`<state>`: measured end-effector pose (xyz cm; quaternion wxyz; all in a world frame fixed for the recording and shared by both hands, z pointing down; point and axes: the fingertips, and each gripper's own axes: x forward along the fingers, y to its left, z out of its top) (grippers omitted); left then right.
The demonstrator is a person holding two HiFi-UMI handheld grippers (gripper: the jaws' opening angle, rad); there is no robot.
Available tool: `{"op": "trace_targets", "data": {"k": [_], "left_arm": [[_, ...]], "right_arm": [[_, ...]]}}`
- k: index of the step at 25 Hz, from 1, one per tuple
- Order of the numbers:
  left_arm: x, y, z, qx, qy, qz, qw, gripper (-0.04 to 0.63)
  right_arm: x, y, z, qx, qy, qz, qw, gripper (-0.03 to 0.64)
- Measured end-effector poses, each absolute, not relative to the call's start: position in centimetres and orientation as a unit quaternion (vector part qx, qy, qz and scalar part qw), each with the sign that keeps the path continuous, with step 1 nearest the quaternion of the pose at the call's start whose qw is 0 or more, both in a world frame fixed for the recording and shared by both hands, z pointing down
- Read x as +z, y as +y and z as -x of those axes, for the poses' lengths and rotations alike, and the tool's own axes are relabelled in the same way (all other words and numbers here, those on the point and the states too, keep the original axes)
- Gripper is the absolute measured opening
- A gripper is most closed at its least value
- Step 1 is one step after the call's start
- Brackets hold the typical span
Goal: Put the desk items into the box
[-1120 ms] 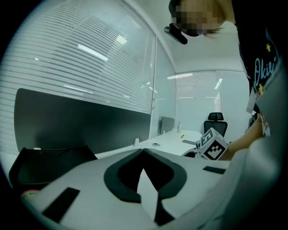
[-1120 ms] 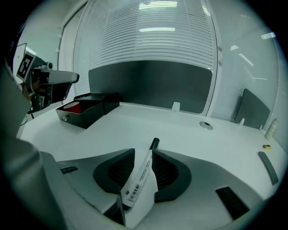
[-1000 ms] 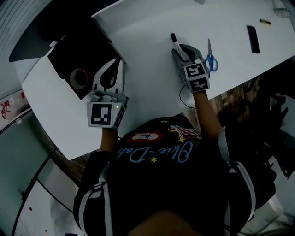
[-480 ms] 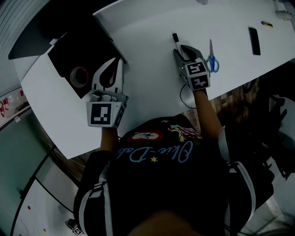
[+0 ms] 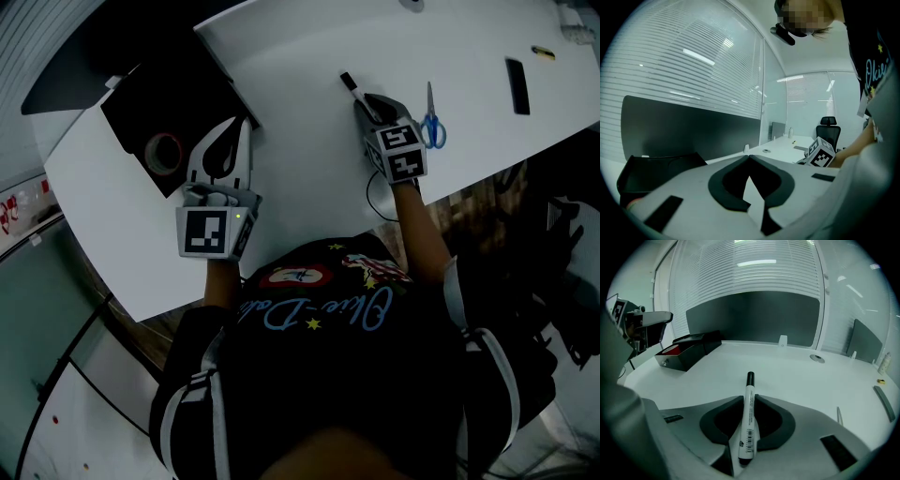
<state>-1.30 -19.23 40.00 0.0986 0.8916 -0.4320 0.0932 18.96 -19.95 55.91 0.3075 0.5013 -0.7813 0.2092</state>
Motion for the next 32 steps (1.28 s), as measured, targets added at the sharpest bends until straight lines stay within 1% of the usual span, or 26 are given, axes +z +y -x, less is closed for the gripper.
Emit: {"op": "trace_targets", "data": {"k": [6,25,32], "left_arm": [[40.1,-18.9,1.5,0.112,-0.437,-0.888,0.086,-0.003],[36.7,-16.9,1.6,0.086,-0.447,-0.888,0.055,-0.003],[35.8,-16.0,1.6,0.084,-0.448,-0.889,0.045,-0.003]], "right_arm": [[54.7,-20.3,-18.9,0.194,-0.786,-0.507,0.296,0.080],[47.7,-20.2,-19.1,0.140,-0.805,-0.527,0.233,0.080],[44.3,-19.5,-19.2,0.125,-0.811,-0.537,0.193,0.080]]}}
